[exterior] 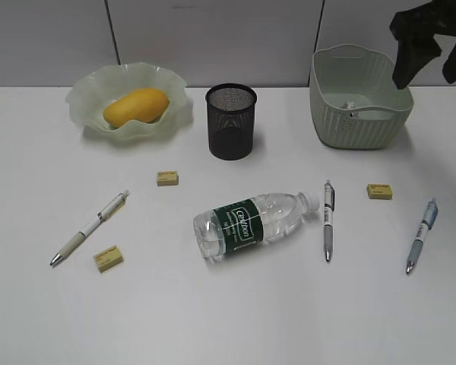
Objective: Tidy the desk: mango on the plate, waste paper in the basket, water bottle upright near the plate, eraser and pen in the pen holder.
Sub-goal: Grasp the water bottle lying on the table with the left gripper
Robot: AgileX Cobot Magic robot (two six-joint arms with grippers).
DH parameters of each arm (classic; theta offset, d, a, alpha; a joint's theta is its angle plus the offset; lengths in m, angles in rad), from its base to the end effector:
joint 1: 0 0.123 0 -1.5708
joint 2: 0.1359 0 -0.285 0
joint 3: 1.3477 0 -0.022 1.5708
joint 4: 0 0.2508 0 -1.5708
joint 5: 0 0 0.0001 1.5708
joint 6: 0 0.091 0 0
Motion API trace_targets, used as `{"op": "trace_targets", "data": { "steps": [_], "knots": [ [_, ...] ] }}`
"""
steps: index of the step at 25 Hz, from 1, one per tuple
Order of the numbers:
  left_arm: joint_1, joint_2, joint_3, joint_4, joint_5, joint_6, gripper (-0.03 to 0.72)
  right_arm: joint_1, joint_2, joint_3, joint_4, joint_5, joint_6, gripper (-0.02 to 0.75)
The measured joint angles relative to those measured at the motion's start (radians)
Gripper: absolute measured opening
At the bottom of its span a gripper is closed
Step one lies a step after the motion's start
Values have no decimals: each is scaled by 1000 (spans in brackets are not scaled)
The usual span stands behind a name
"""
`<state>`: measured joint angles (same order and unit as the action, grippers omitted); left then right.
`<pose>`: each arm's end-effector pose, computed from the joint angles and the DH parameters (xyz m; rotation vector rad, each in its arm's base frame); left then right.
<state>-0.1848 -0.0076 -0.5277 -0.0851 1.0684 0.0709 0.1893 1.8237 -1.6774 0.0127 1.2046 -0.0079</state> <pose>-0.0109 -0.0049 0.2845 0.2634 2.0009 -0.1736 0.3800 0.0739 0.3071 -0.2754 2.8229 0.0575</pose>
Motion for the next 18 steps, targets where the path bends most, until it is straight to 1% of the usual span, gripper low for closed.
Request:
{"op": "trace_targets", "data": {
  "steps": [4,7,13,16,18],
  "knots": [
    [0,0,0,-21,0,41,498,0,-105,83,0,0,0,572],
    [0,0,0,-44,0,66,480,0,-192,176,0,0,0,572],
    [0,0,0,-50,1,69,473,0,-358,360,0,-10,8,572],
    [3,0,0,-51,1,69,473,0,-425,418,0,-25,8,571],
    [17,0,0,-51,1,71,471,0,-466,438,0,-31,13,571]
  ]
}}
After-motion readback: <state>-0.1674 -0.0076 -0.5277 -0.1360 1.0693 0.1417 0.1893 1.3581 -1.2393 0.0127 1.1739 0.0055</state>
